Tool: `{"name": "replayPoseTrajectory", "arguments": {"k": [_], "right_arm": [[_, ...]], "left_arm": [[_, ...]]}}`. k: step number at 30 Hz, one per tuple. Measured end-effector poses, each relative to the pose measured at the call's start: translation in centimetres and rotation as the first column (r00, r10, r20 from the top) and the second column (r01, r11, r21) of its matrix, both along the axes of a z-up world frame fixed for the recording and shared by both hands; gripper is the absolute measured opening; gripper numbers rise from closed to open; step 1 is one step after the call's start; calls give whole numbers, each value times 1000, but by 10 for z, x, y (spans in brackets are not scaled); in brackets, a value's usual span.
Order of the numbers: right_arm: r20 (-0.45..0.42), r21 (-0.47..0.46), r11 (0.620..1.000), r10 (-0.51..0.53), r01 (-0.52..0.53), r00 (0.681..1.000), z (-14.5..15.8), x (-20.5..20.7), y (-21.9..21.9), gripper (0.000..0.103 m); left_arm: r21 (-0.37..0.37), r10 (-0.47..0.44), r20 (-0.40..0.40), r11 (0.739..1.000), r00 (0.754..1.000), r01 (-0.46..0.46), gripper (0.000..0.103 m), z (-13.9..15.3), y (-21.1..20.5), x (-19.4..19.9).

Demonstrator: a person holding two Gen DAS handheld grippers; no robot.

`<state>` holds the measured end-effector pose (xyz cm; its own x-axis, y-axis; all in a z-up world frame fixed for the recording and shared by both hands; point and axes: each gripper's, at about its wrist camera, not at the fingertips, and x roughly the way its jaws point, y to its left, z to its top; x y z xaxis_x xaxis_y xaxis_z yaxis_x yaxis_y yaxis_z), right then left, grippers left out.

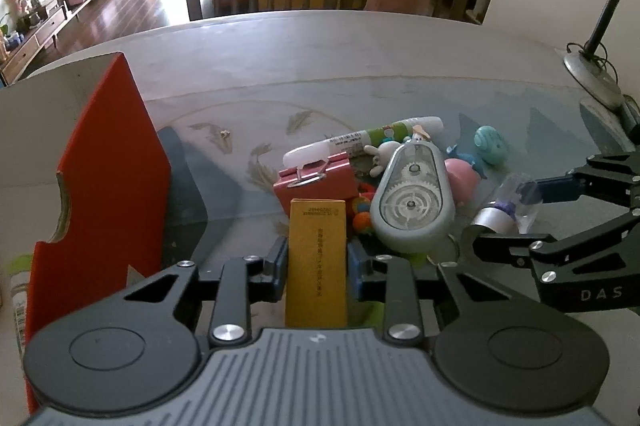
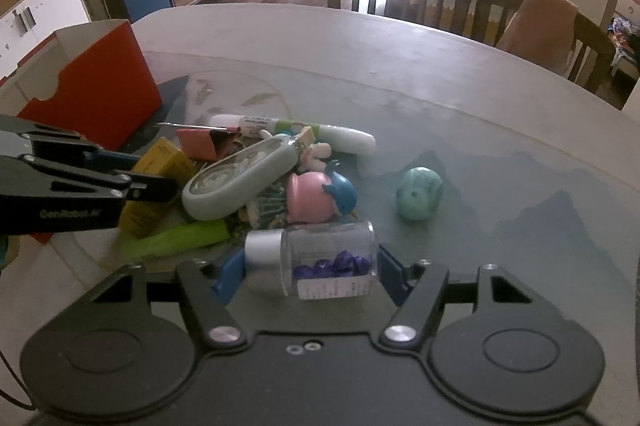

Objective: Organize rigid objects
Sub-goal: 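Grasp the yellow carton with left tool while right grasps purple-bead bottle, then carry the yellow carton and the bead bottle into the cardboard box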

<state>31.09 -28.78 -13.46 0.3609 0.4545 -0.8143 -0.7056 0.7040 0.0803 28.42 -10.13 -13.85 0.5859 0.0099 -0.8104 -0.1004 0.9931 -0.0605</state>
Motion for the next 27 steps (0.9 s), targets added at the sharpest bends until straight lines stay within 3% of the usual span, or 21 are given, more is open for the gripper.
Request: {"name": "replayPoseTrajectory", "arguments": {"k": [12, 27], "right_arm": [[11, 21, 1000, -15, 15, 1000, 34, -19, -11, 68], [38, 103, 994, 19, -23, 999, 102, -73, -12, 68]], "left_arm": [[-42, 23, -2, 999, 1000, -23, 29, 17, -4, -20], [-109, 42, 42, 993, 998, -37, 29, 72, 1, -74]]}}
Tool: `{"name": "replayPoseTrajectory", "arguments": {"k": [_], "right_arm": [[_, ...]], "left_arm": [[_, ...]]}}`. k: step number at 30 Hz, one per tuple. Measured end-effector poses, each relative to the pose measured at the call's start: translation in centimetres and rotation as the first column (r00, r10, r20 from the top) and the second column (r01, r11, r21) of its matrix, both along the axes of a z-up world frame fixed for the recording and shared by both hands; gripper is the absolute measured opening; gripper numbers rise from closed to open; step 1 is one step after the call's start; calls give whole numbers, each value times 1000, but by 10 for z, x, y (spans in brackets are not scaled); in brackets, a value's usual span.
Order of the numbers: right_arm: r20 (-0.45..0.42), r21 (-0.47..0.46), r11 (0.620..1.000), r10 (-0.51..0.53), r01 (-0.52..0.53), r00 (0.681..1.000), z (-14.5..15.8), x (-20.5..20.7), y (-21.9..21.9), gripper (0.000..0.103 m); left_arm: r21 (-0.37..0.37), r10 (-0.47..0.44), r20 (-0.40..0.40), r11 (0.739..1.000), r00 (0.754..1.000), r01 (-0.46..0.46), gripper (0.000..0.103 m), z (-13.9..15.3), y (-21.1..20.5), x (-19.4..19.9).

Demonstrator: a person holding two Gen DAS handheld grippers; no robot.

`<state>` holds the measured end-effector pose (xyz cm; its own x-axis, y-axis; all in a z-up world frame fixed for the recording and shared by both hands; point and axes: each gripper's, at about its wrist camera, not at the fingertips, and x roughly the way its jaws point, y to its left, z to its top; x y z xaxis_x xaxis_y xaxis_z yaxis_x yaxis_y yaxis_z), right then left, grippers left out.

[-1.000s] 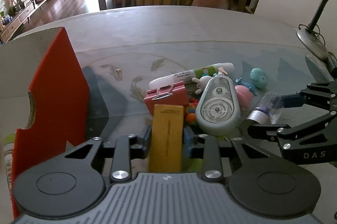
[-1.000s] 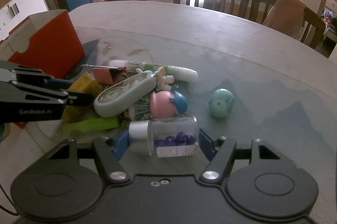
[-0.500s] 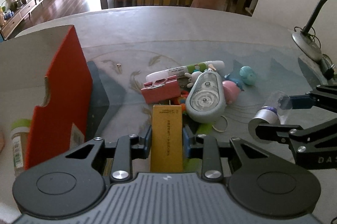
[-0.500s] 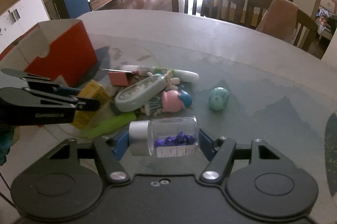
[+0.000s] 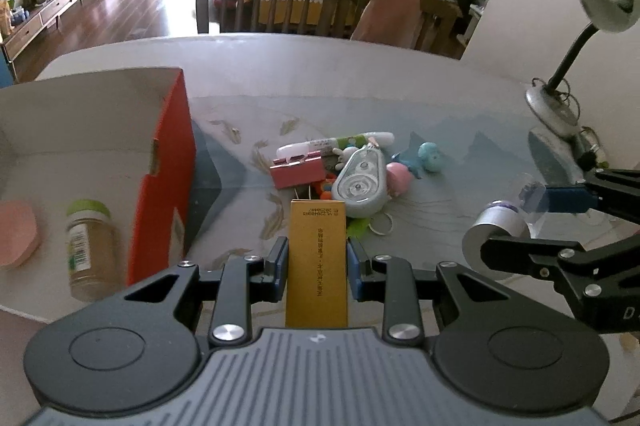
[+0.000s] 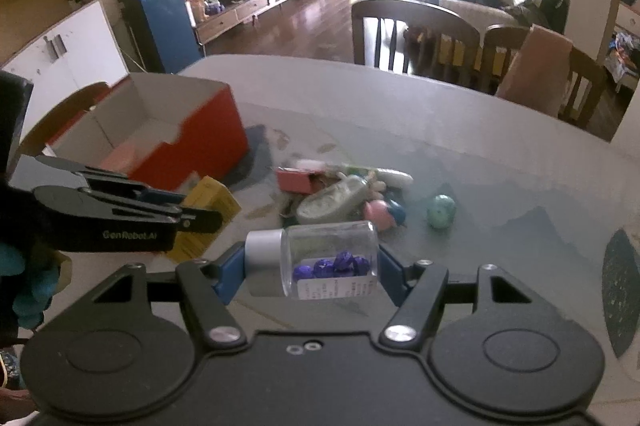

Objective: Organize rigid objects
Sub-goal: 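Carry the yellow carton and the bead bottle into the cardboard box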

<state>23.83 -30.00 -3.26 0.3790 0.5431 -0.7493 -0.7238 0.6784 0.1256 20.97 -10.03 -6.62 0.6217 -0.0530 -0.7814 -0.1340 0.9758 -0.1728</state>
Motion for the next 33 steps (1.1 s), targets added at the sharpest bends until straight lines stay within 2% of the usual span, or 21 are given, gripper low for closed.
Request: {"name": "replayPoseTrajectory", "arguments": {"k": [8, 19, 33], "right_arm": [[40, 31, 999, 27, -29, 999, 29, -26, 16, 68], [87, 35, 997, 67, -70, 994, 54, -62, 67, 68], [121, 17, 996, 80, -82, 989, 58, -84, 159, 68]], "left_arm": [[-15, 7, 35, 1000, 999, -6, 29, 30, 16, -28], [-25, 17, 83, 1000, 996, -15, 29, 60, 70, -58], [5, 10, 97, 1000, 995, -11, 29, 71, 162, -71]]}}
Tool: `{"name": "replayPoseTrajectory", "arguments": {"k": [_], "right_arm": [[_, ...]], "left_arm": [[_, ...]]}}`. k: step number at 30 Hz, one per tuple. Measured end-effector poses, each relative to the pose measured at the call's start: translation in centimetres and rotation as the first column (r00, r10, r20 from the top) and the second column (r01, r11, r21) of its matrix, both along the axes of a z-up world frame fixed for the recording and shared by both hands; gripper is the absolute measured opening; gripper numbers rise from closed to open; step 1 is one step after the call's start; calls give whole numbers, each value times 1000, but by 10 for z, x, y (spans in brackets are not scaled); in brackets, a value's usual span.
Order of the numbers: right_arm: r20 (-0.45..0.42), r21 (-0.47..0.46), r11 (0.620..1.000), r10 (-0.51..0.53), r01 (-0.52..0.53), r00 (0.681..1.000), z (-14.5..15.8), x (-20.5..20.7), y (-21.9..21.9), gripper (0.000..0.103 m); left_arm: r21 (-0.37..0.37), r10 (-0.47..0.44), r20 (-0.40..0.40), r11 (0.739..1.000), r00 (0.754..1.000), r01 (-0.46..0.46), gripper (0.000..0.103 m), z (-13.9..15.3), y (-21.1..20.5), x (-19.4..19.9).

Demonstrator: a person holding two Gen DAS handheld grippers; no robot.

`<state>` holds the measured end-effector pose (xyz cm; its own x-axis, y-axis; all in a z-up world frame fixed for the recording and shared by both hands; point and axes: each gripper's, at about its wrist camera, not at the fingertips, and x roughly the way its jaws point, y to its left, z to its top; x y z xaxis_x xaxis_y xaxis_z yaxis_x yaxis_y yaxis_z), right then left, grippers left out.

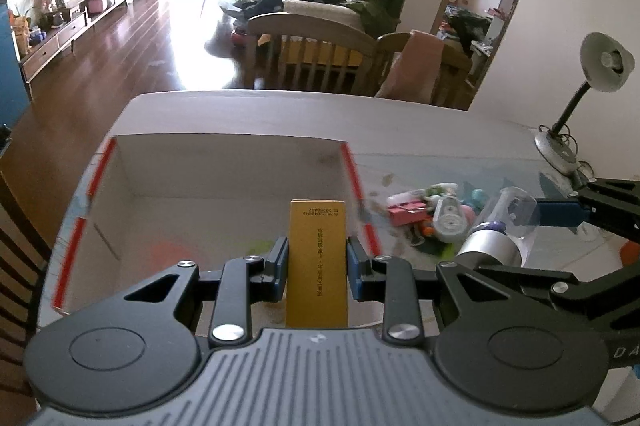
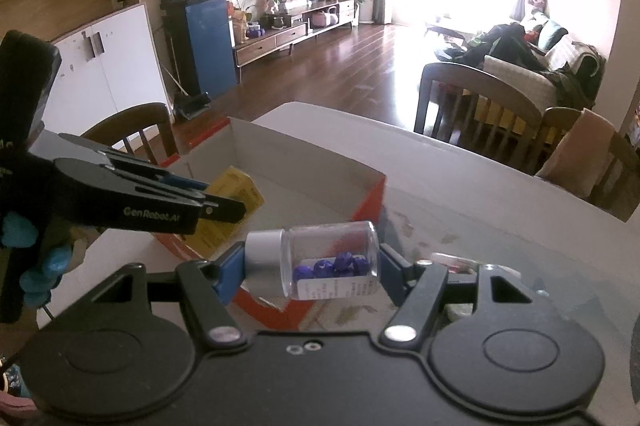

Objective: Organize rigid objects
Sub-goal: 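Carry the yellow carton and the bead bottle into the cardboard box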

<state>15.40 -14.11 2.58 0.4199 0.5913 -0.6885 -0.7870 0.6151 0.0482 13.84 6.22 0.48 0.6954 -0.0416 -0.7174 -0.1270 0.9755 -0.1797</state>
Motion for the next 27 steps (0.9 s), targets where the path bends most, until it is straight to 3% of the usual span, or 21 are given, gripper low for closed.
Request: {"name": "replayPoseTrajectory", "arguments": {"k": [15, 27], "right_arm": [[-2, -92, 995, -42, 42, 999, -34, 19, 82, 68], [-25, -212, 977, -43, 37, 999, -89, 56, 152, 68]], "left_arm": [[48, 23, -44, 999, 999, -21, 29, -21, 101, 29], [138, -28, -129, 989, 991, 46, 29, -67, 117, 90]]}}
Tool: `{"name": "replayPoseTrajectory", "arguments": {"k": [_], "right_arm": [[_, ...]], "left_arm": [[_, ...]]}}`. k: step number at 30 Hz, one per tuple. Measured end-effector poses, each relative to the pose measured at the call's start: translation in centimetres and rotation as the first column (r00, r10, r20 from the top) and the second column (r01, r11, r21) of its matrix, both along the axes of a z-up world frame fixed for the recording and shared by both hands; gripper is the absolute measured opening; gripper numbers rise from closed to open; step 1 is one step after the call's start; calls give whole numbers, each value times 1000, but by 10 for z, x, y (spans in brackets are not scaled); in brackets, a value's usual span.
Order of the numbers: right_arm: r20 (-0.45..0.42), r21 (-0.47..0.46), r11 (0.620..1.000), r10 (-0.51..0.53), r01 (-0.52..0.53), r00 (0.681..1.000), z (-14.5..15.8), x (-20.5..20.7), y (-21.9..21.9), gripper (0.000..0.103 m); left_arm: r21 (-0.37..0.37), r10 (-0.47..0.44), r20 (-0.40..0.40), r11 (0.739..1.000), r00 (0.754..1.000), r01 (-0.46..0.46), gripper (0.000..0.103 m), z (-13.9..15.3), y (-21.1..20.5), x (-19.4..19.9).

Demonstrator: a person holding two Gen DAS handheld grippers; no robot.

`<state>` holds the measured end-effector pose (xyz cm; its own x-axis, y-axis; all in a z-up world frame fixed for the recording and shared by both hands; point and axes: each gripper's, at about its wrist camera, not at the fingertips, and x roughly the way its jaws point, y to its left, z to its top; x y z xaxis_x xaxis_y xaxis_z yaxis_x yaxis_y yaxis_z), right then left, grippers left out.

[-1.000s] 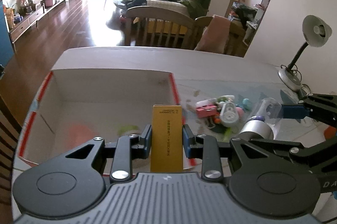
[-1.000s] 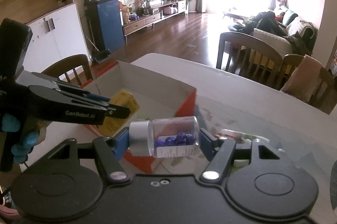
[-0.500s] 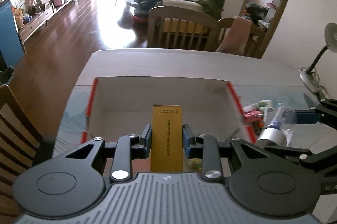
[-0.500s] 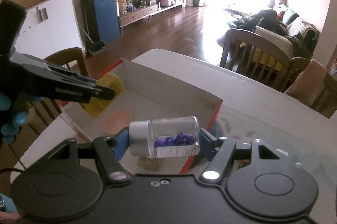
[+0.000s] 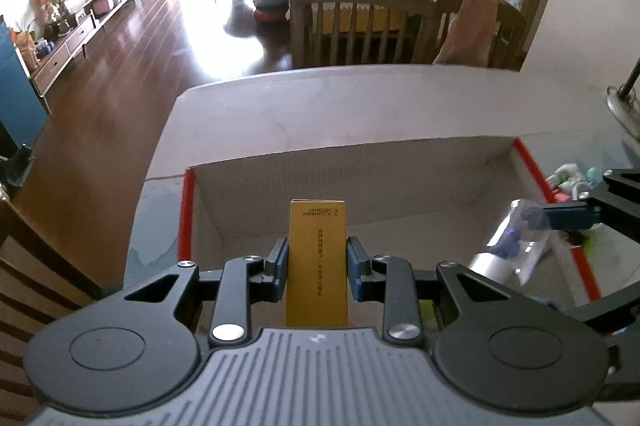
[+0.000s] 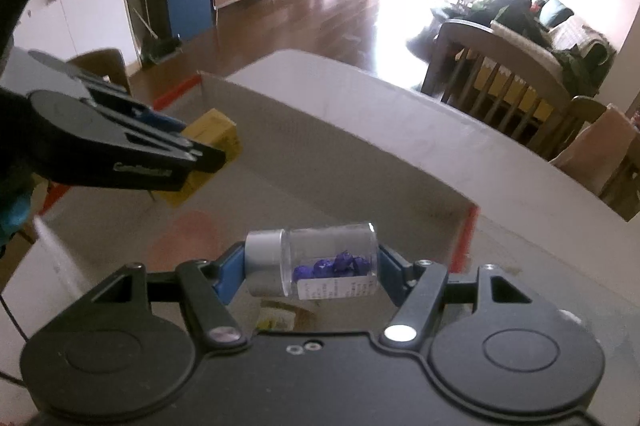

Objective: Organize rigid objects
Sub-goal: 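Carry the yellow carton and the bead bottle into the cardboard box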

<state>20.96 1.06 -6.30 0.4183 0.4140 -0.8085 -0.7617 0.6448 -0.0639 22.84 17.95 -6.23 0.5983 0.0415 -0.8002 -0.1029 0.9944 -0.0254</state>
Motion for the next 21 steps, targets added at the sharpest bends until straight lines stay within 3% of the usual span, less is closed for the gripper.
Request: {"name": "replayPoseTrajectory", "arguments": {"k": [12, 21], "right_arm": [[-20, -99, 995, 21, -23, 1000, -38, 8, 32, 67], [-88, -140, 989, 41, -53, 995, -46, 9, 41, 67]], "left_arm": [[19, -56, -151, 998, 987, 59, 29, -48, 6, 31], [15, -100, -227, 994, 969, 106, 29, -57, 0, 34]]}}
